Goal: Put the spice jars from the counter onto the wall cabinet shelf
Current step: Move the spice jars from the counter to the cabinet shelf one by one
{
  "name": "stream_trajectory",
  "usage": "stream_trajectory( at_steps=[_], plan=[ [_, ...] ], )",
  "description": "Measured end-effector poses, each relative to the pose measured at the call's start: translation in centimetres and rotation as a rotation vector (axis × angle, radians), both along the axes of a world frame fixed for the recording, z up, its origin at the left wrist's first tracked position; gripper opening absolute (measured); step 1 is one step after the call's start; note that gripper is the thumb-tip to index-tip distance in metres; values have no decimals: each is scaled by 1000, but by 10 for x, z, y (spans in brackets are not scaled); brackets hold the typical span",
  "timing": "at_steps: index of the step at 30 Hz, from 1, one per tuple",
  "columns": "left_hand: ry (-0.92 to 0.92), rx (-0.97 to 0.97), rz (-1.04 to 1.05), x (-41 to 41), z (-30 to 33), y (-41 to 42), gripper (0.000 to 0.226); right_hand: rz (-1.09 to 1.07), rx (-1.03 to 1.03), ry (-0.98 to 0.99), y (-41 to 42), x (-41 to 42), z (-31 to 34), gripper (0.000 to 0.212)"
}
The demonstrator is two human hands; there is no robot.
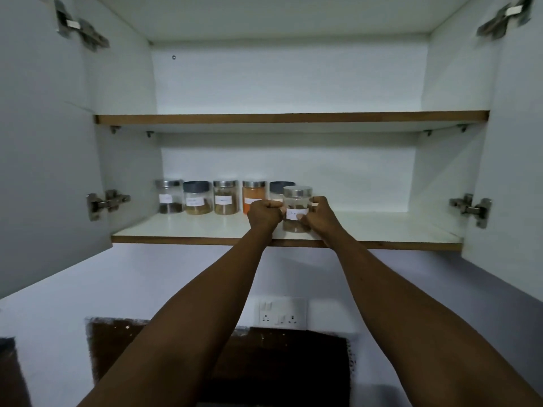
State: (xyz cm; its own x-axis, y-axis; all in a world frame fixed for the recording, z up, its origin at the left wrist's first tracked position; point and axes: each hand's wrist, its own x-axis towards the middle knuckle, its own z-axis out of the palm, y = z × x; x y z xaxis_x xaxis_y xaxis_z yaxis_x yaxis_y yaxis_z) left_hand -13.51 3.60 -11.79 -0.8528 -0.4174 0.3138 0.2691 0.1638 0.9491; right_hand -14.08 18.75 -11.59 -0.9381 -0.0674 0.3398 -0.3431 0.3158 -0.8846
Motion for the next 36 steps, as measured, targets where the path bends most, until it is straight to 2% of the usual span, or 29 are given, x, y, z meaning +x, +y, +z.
stream_trajectory(
  at_steps=[3, 9, 20, 25, 30, 36],
  plan=[
    [3, -92, 15, -17, 2, 24, 28, -36, 35, 12, 19, -21, -1, 68],
    [-112, -225, 137, -56, 2, 58, 33, -78, 60, -22, 36, -68, -2, 55],
    [-208, -444, 138, -108, 5, 56, 33, -95, 38, -14, 37, -129, -5, 53],
    [-212, -418, 104, -123, 4, 54, 31, -60, -23, -40, 34, -145, -4, 54],
    [-208, -426, 87, -129, 5, 55, 31, -73, 9, -16, 34, -152, -4, 53],
    [-120, -449, -14, -128, -1, 54, 31, -62, 54, -15, 31, -161, -3, 51]
  ],
)
